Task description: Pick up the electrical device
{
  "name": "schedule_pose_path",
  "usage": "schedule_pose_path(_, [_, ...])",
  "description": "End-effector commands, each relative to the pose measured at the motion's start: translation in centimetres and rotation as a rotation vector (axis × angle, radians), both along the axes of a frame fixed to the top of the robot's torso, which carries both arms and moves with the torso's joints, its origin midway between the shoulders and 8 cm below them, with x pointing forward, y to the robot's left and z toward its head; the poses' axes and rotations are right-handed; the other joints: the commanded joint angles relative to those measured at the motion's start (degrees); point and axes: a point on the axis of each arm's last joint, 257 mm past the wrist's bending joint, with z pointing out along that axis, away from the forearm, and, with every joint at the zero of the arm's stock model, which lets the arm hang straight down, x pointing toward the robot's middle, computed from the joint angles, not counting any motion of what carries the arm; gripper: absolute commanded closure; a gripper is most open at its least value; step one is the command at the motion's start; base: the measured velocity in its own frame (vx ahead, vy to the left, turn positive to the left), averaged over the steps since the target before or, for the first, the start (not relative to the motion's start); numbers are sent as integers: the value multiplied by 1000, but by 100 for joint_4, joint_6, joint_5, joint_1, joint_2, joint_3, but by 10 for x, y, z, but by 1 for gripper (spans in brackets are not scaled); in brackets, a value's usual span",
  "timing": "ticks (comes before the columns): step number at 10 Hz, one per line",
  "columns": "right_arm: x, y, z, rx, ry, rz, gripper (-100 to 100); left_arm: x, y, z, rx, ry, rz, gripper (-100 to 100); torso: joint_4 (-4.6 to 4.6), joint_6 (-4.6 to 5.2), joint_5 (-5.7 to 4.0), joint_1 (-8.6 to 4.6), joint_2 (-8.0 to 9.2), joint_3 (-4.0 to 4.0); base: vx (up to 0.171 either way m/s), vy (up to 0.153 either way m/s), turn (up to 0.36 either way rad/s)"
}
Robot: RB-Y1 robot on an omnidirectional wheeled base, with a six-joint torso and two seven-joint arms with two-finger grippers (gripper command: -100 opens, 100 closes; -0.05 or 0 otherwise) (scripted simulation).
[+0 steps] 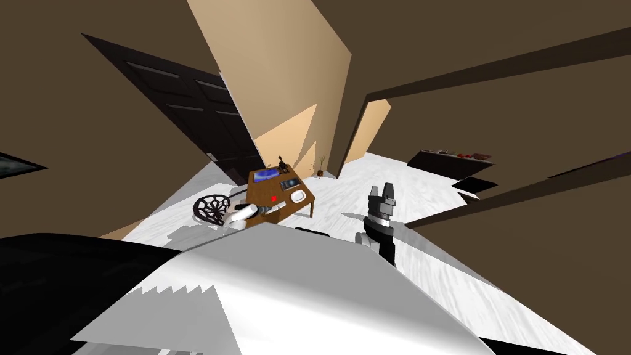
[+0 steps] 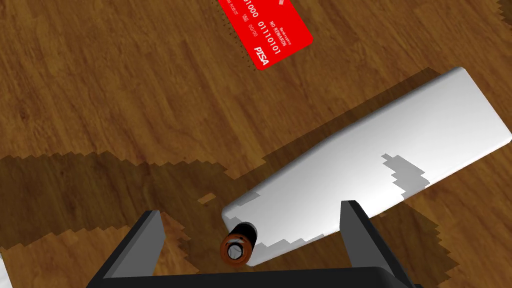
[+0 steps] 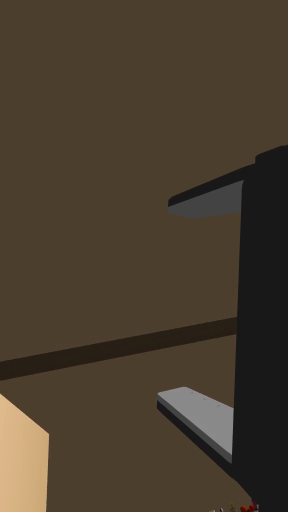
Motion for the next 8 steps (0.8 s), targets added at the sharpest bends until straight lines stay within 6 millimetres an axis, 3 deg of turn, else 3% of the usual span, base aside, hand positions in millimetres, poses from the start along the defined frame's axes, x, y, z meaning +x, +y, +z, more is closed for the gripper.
schedule_pose_path(1, [0,0,0,0,0,0,0,-7,8,-5,-4,6,25,-100,0,0,0,0,0,0,-82,13,-114])
schedule_pose_path(2, [0,0,0,0,0,0,0,-13,22,-6,0,3,59,-100,0,-9,1,4,1,1,-79,14,-158])
schedule_pose_path(5, [0,0,0,0,0,0,0,-22,34,-10,-3,8,97,-100,-1,-3,0,-3,-7,-4,-52,-6,-174])
schedule_pose_path(7, [0,0,0,0,0,0,0,-32,62,-7,8,-6,165,-100,-1,-2,0,-4,-7,-4,-79,-10,-318])
schedule_pose_path(8, [0,0,0,0,0,0,0,-37,59,-14,-3,8,170,-100,1,-4,0,0,3,2,-79,5,-96])
